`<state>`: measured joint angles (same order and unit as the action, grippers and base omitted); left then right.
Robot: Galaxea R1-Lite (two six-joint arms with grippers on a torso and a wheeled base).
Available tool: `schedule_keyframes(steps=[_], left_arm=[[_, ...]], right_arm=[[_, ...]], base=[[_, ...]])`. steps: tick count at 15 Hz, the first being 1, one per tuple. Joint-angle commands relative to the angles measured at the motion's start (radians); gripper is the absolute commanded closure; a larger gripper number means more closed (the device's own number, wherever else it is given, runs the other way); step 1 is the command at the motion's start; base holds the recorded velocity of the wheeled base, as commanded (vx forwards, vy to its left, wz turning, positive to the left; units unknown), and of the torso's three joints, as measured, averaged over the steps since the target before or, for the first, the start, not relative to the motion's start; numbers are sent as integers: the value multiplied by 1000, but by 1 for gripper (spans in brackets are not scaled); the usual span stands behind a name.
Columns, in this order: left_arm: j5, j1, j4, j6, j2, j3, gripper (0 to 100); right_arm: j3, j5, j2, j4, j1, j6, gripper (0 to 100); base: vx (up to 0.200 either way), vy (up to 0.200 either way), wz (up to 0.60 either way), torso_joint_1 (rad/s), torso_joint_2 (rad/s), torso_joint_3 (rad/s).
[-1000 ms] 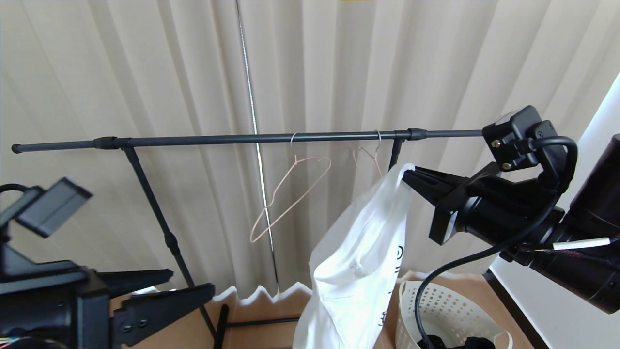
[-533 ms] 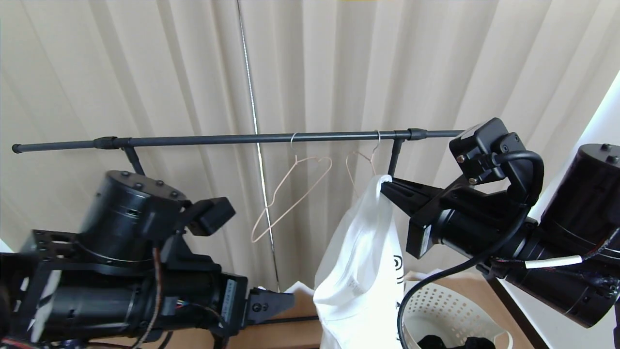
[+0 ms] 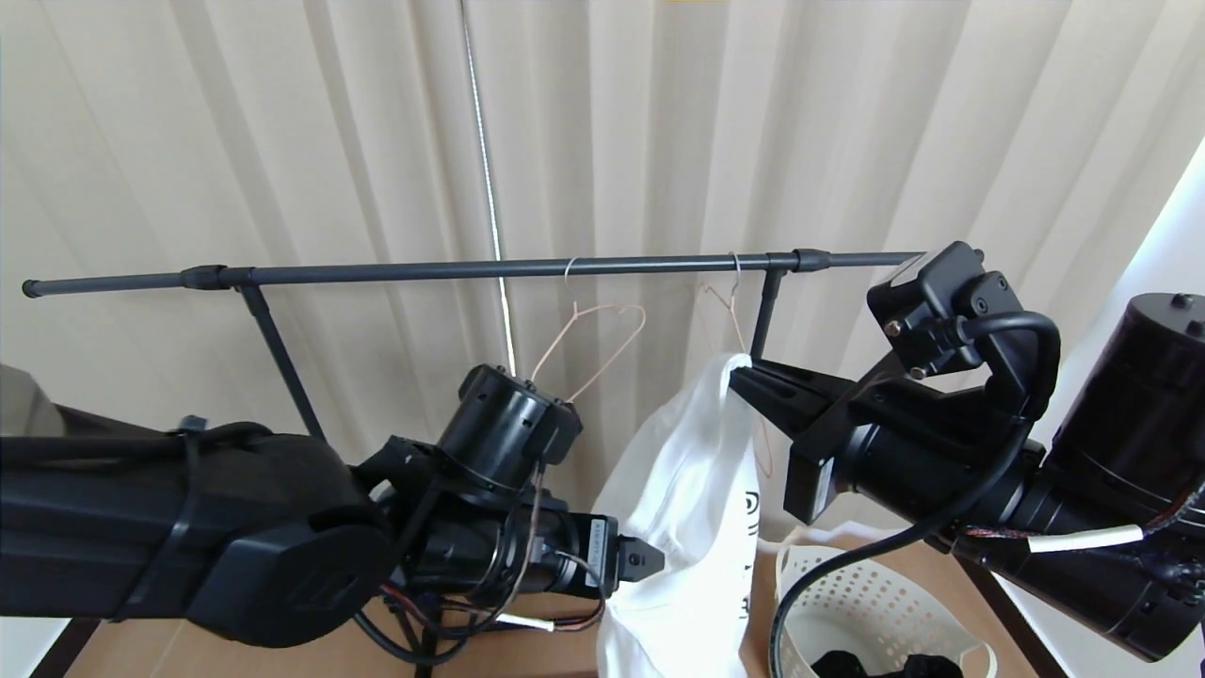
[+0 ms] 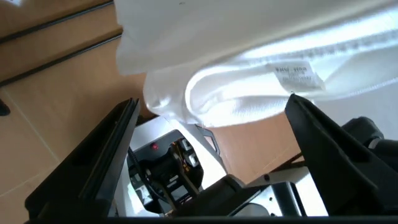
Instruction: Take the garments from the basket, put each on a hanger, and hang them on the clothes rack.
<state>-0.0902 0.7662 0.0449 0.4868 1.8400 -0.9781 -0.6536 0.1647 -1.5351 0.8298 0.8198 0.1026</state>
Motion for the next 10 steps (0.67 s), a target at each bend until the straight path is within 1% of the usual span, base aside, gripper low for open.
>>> schedule_keyframes(steps=[1, 3, 5, 8, 10], left_arm=[[9, 4, 1, 4, 67, -42, 0], [26, 2, 1, 10, 81, -47, 0], [47, 2, 0, 33, 93, -40, 0], [55, 21, 0, 33, 90, 7, 0], [89, 39, 0, 33, 87, 30, 0]], right_arm=[[0, -1, 4, 0, 2, 0, 100], [0, -1, 15, 0, 2, -1, 100], [0, -1, 33, 0, 1, 0, 100], [-3, 3, 61, -1, -5, 2, 100], [-3, 3, 81, -1, -14, 3, 100]], base=[[0, 0, 0, 0, 0, 0], [0, 0, 0, 0, 0, 0], [0, 0, 0, 0, 0, 0], [0, 0, 0, 0, 0, 0], [0, 0, 0, 0, 0, 0]])
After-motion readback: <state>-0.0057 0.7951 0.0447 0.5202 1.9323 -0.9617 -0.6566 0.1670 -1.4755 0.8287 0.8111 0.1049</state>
